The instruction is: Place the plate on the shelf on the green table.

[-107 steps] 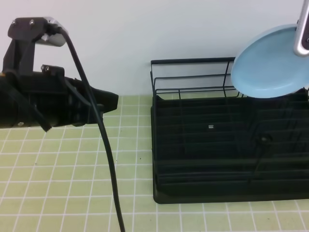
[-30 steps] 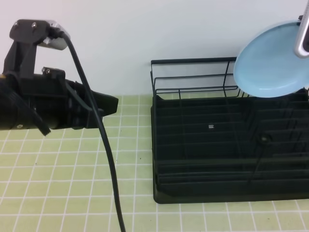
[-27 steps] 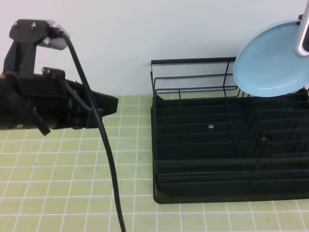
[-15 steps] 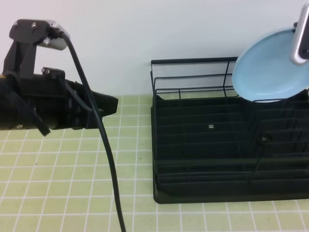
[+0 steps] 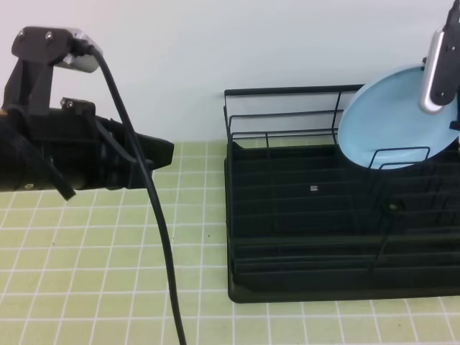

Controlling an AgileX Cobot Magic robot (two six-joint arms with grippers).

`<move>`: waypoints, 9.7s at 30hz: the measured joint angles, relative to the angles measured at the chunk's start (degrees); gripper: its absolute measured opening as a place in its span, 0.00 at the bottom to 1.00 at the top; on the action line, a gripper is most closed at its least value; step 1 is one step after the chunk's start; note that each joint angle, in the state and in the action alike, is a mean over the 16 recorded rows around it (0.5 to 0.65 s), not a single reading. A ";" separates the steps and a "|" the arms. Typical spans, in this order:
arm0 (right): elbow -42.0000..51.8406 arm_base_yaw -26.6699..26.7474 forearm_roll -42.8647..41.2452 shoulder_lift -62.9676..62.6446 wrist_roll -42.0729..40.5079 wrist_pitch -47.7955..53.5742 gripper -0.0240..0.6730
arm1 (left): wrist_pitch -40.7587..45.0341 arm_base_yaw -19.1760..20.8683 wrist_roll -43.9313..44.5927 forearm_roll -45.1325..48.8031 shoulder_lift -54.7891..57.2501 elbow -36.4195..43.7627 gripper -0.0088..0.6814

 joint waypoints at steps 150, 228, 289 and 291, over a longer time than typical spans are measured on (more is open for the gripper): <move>56.17 -0.32 -1.23 -78.49 76.77 7.07 0.03 | -18.93 2.26 15.28 -0.35 -46.43 38.91 0.01; 66.42 -0.32 -58.78 -91.19 132.23 -1.38 0.03 | -23.63 4.15 -45.03 44.27 -68.69 61.40 0.01; 73.38 -0.41 -57.86 -96.89 133.51 6.11 0.03 | -23.63 4.15 -45.03 44.45 -68.62 61.40 0.01; 73.38 -0.41 -57.86 -96.88 133.51 6.11 0.03 | -23.63 4.15 -45.03 44.45 -68.62 61.40 0.01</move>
